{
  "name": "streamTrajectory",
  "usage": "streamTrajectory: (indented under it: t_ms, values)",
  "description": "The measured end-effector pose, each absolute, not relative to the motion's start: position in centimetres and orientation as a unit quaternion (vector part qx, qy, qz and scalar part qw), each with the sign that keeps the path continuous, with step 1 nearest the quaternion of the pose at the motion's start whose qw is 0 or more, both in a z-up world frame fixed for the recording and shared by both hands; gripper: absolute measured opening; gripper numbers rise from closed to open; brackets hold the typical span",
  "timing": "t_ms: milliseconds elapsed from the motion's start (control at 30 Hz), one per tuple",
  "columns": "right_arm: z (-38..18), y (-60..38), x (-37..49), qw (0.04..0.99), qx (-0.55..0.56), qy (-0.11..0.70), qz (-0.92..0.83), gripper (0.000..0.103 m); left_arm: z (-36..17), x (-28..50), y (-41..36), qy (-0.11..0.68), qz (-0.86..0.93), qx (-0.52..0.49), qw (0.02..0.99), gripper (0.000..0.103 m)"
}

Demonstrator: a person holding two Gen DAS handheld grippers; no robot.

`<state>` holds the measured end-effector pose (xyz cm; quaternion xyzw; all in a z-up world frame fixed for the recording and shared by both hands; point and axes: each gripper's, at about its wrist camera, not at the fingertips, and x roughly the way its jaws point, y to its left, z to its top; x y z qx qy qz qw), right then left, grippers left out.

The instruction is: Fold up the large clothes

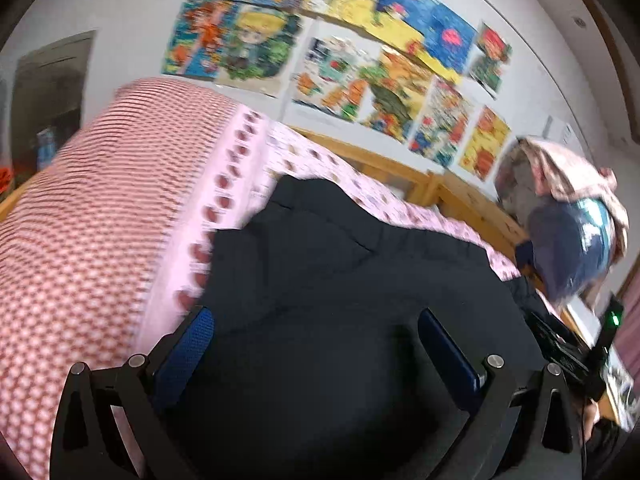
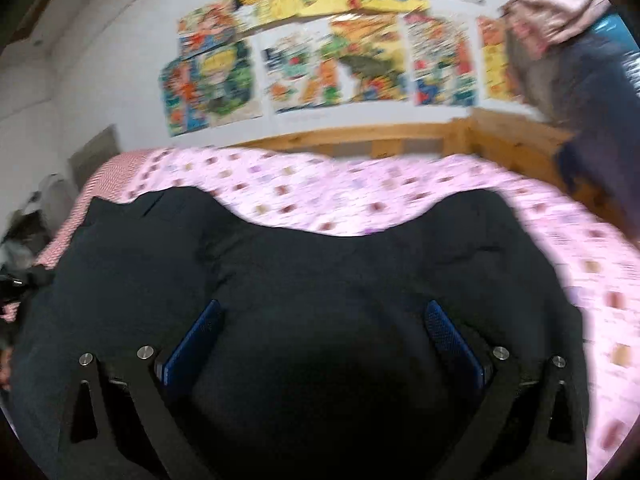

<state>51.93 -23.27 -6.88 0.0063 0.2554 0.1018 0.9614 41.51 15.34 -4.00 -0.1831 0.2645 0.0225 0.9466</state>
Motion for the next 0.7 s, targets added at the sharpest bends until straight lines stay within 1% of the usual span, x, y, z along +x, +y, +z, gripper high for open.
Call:
streamTrajectory:
  t_ms: [67, 200, 267, 333, 467, 600, 700]
  values:
    - [-5.8, -24.0, 50.6, 0.967, -0.01, 0.24, 0.083, 0.1, -4.3, 41.2, 17.2, 0.274, 0.045, -0.21, 0.937, 0.103]
    - [-4.3, -25.8, 48.8, 0.969, -0.043, 0.234, 0.062, 0.1, -6.2, 41.3, 21.4, 0.303, 0.073, -0.304, 0.9, 0.103]
    - [-3.7, -27.3, 47.9, 0.97, -0.036, 0.233, 0.059, 0.1, -7.3, 41.5, 22.3, 0.314, 0.073, -0.331, 0.887, 0.103]
    - [-3.3, -28.7, 47.4, 0.97, -0.023, 0.235, 0.05, 0.1, -7.7, 41.7, 22.4, 0.318, 0.067, -0.336, 0.884, 0.103]
    - [-3.9, -31.7, 47.3, 0.968, 0.015, 0.251, 0.025, 0.1, -8.0, 42.6, 21.4, 0.331, 0.046, -0.313, 0.889, 0.103]
    - [-6.7, -34.3, 48.8, 0.952, 0.063, 0.3, -0.001, 0.1, -8.7, 43.5, 21.0, 0.349, 0.019, -0.307, 0.885, 0.103]
    - [-9.4, -35.5, 49.7, 0.936, 0.108, 0.335, 0.026, 0.1, -9.1, 43.7, 21.2, 0.36, 0.005, -0.311, 0.88, 0.103]
